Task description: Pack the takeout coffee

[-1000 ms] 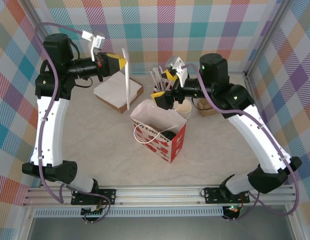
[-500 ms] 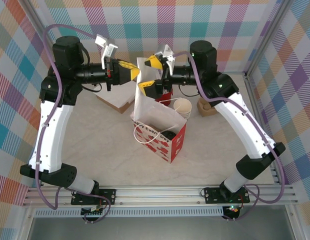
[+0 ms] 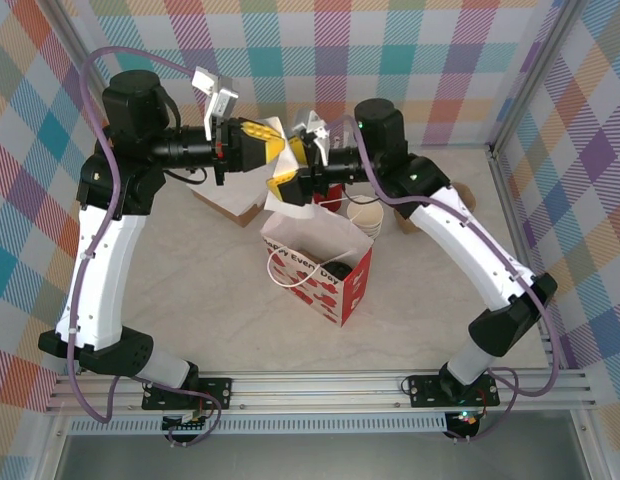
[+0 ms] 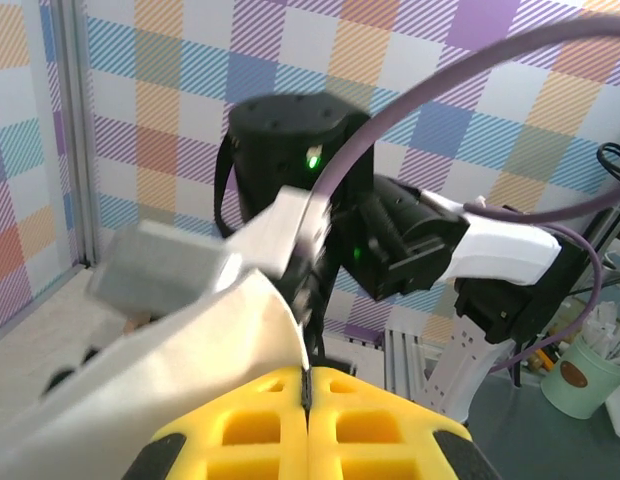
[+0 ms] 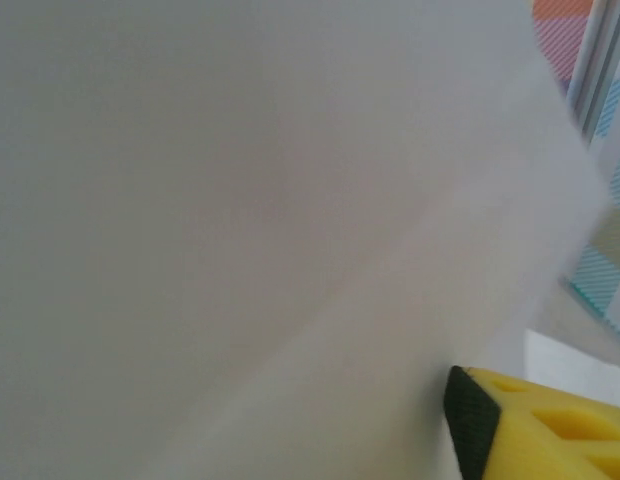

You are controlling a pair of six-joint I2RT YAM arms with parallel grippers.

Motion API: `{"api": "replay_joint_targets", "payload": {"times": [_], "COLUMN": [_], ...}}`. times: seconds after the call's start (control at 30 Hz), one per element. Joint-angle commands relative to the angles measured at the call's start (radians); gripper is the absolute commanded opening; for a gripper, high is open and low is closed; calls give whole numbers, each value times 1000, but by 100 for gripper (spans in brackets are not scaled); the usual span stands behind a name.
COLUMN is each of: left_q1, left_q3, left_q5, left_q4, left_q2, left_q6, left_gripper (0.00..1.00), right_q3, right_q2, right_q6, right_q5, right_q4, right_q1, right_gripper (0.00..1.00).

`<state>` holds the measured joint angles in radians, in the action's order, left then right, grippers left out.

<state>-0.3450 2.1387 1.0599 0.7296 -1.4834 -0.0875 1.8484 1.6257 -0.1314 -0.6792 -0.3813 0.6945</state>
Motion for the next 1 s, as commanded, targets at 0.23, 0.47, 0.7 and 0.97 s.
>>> {"api": "replay_joint_targets", "payload": {"times": [0.23, 0.47, 0.7, 0.97], "left_q1": [-12, -12, -12, -12], "left_q3": [26, -13, -185, -523], "left_q5": [-57, -96, -264, -518], "left_q4": [-8, 10, -16, -68], "left_q2": [37, 72, 239, 527], "left_q6": [-20, -15, -5, 44], "left_gripper": [0, 37, 73, 80], "right_q3": [-155, -155, -161, -132], "right_q2": [-158, -237, -259, -211], "right_q6": [10, -1, -47, -123], "right_q5": [47, 184, 274, 288], "right_q4": [15, -151, -399, -582], "right_q1": [5, 5, 5, 15], "right_gripper": [10, 0, 0, 0]}}
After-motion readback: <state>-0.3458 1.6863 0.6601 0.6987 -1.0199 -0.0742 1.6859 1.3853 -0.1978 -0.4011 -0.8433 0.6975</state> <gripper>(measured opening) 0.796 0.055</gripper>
